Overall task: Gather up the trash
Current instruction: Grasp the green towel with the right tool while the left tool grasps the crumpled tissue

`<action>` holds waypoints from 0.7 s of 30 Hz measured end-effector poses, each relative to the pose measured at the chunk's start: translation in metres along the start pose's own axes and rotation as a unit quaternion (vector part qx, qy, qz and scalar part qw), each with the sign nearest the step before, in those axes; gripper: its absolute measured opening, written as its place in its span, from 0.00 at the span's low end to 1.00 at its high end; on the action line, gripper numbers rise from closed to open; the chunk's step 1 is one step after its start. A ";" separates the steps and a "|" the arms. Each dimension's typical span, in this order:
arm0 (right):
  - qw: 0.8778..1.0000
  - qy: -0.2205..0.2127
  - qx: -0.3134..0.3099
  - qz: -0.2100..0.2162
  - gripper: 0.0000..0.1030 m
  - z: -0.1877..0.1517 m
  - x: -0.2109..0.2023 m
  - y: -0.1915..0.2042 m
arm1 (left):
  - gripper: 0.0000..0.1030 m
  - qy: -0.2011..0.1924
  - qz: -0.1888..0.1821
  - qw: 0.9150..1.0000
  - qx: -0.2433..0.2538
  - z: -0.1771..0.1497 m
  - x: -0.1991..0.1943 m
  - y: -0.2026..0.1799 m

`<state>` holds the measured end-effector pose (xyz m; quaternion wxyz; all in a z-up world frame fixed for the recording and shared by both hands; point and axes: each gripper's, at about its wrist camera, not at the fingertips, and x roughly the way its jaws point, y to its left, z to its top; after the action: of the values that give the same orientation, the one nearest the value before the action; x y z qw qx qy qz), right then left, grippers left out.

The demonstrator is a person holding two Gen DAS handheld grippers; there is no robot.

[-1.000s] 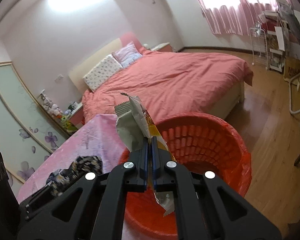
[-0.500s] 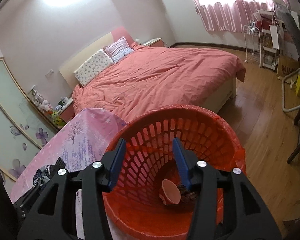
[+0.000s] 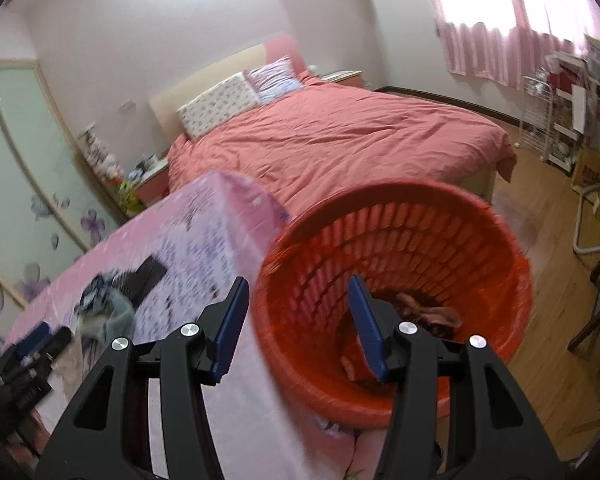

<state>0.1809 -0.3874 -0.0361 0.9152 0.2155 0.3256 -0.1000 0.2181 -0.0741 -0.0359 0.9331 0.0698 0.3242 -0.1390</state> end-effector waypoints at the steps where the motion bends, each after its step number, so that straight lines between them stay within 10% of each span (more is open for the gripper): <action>1: 1.000 0.004 -0.011 0.003 0.51 -0.004 0.001 0.009 | 0.85 -0.001 0.017 1.000 -0.009 -0.004 -0.002 0.016; 8: 0.997 0.034 -0.063 0.028 0.51 -0.031 0.010 0.059 | 0.91 0.030 0.066 0.995 -0.067 -0.027 0.009 0.086; 21: 0.992 0.076 -0.095 0.046 0.51 -0.055 0.026 0.108 | 0.79 0.071 0.079 0.994 -0.036 -0.032 0.054 0.084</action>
<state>0.2053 -0.2670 -0.0555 0.9080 0.1493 0.3914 -0.0093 0.2659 0.0015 -0.0910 0.9178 0.0713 0.3877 -0.0482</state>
